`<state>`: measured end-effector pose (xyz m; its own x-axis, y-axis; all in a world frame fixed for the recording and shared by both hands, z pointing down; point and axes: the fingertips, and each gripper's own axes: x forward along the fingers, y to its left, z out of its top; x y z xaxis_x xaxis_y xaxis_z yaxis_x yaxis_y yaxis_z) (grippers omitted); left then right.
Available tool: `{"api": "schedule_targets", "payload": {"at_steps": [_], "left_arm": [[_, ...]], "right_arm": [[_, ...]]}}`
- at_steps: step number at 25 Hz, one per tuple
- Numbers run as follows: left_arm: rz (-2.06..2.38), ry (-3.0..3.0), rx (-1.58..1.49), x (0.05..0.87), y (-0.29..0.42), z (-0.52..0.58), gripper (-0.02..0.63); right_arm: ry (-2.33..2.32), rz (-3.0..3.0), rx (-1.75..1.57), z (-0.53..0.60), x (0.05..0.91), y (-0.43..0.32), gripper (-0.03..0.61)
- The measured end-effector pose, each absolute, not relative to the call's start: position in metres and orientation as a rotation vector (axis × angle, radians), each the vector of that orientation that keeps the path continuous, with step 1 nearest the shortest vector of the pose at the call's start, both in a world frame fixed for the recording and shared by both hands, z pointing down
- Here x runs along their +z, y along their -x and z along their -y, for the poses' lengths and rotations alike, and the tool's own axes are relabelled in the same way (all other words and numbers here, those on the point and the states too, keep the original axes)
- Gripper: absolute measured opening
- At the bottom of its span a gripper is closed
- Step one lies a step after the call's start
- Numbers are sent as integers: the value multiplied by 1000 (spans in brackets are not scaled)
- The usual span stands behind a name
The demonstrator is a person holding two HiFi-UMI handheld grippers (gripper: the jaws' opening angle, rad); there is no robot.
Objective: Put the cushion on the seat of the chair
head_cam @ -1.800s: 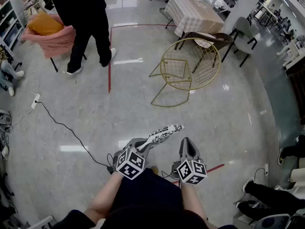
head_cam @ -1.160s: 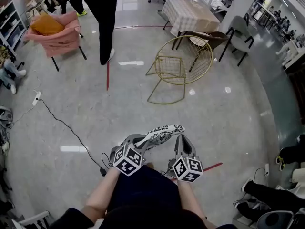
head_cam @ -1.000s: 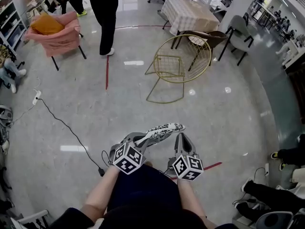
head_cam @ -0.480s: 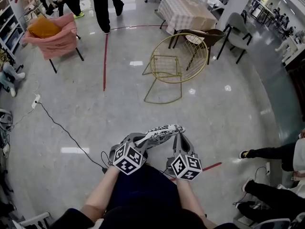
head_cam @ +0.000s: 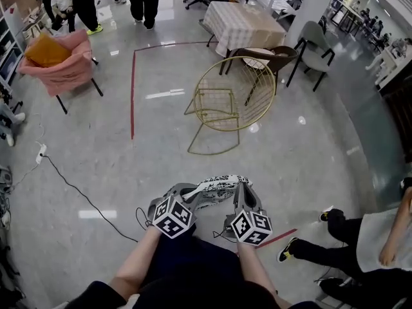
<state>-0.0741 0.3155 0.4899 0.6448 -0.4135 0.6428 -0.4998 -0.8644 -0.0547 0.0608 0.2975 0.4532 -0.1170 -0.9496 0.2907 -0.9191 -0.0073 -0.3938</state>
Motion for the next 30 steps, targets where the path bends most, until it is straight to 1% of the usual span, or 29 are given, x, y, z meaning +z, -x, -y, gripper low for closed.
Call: {"api": "schedule_targets", "payload": {"at_steps": [8, 17, 30], "left_arm": [[720, -2752, 1010, 489, 66, -248, 31], [694, -2753, 999, 493, 73, -198, 31], [617, -2801, 1012, 498, 84, -176, 31]], "right_arm": [[2069, -2142, -754, -228, 450, -65, 3], [2084, -2110, -772, -182, 455, -61, 3], [2121, -2068, -751, -165, 456, -49, 3]]}}
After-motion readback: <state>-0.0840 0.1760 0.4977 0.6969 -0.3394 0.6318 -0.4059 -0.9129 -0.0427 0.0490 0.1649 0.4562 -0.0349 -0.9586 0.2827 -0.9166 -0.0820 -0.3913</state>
